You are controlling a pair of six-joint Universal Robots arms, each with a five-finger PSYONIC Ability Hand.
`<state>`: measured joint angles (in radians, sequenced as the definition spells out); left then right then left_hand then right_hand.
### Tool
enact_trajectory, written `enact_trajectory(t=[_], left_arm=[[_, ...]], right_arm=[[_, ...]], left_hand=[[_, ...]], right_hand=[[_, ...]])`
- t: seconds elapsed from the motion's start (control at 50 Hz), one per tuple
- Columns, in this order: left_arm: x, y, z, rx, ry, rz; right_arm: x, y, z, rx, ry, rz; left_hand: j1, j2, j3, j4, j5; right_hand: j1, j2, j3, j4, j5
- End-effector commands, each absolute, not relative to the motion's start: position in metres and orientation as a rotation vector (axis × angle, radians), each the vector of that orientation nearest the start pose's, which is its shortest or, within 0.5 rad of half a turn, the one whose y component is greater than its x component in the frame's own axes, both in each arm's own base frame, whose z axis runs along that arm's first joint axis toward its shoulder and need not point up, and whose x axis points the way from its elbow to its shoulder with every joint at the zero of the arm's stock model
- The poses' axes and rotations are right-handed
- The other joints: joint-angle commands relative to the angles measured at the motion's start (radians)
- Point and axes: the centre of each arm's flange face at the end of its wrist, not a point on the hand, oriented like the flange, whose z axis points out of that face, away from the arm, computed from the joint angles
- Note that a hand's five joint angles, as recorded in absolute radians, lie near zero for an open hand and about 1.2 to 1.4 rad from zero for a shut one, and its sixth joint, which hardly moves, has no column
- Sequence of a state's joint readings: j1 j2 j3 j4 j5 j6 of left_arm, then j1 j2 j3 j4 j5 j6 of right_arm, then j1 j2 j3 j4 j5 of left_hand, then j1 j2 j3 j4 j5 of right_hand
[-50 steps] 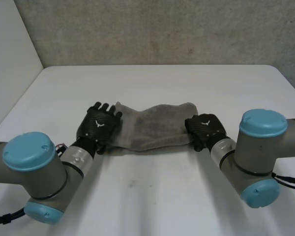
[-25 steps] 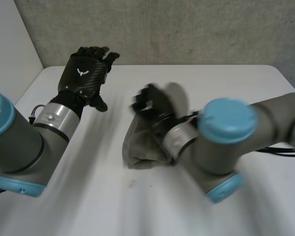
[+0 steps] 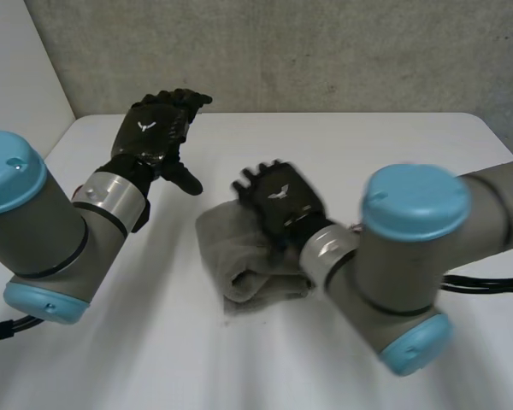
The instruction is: Fold the towel.
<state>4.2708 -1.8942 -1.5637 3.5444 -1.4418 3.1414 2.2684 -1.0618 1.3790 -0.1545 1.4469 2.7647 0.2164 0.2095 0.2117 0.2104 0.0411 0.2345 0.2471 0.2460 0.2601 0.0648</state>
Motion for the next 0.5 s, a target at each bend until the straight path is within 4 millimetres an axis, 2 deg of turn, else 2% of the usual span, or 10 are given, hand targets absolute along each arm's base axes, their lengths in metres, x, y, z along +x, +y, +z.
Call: enact_trajectory(t=[0.02, 0.16, 0.18, 0.22, 0.24, 0.28, 0.38, 0.42, 0.48, 0.5], left_arm=[[-0.296, -0.278, 0.216, 0.669, 2.496, -2.475], [-0.307, -0.254, 0.170, 0.742, 2.723, -2.175], [-0.307, -0.254, 0.170, 0.742, 2.723, -2.174], [-0.308, -0.247, 0.150, 0.747, 2.781, -2.053], [-0.308, -0.247, 0.150, 0.747, 2.781, -2.053], [-0.309, -0.242, 0.131, 0.754, 2.817, -1.962], [-0.313, -0.239, 0.114, 0.778, 2.844, -1.896], [-0.315, -0.240, 0.115, 0.780, 2.842, -1.901], [-0.317, -0.243, 0.126, 0.777, 2.821, -1.950], [-0.319, -0.244, 0.139, 0.774, 2.800, -1.996]], right_arm=[[0.328, -0.250, 0.202, -0.830, 1.989, -1.724], [0.330, -0.261, 0.183, -0.825, 2.006, -1.646], [0.330, -0.261, 0.183, -0.825, 2.006, -1.646], [0.333, -0.264, 0.169, -0.838, 2.030, -1.600], [0.333, -0.264, 0.169, -0.838, 2.030, -1.599], [0.337, -0.264, 0.147, -0.856, 2.082, -1.529], [0.341, -0.262, 0.127, -0.894, 2.137, -1.455], [0.341, -0.261, 0.127, -0.901, 2.140, -1.451], [0.342, -0.262, 0.141, -0.897, 2.112, -1.487], [0.342, -0.262, 0.154, -0.891, 2.086, -1.519]], left_hand=[[0.029, 0.036, 0.034, 0.035, 0.030], [0.027, 0.033, 0.031, 0.032, 0.027], [0.027, 0.033, 0.031, 0.032, 0.027], [0.027, 0.033, 0.031, 0.032, 0.027], [0.027, 0.033, 0.031, 0.032, 0.027], [0.027, 0.033, 0.031, 0.032, 0.027], [0.027, 0.033, 0.031, 0.032, 0.027], [0.027, 0.033, 0.031, 0.032, 0.027], [0.024, 0.030, 0.028, 0.030, 0.024], [0.021, 0.028, 0.025, 0.027, 0.021]], right_hand=[[-0.060, -0.073, -0.071, -0.086, -0.065], [-0.060, -0.073, -0.071, -0.086, -0.065], [-0.060, -0.073, -0.071, -0.086, -0.065], [-0.060, -0.073, -0.071, -0.086, -0.065], [-0.060, -0.073, -0.071, -0.086, -0.065], [-0.060, -0.073, -0.071, -0.086, -0.065], [-0.060, -0.073, -0.071, -0.086, -0.065], [-0.060, -0.073, -0.071, -0.086, -0.065], [-0.060, -0.073, -0.071, -0.086, -0.065], [-0.060, -0.073, -0.071, -0.086, -0.065]])
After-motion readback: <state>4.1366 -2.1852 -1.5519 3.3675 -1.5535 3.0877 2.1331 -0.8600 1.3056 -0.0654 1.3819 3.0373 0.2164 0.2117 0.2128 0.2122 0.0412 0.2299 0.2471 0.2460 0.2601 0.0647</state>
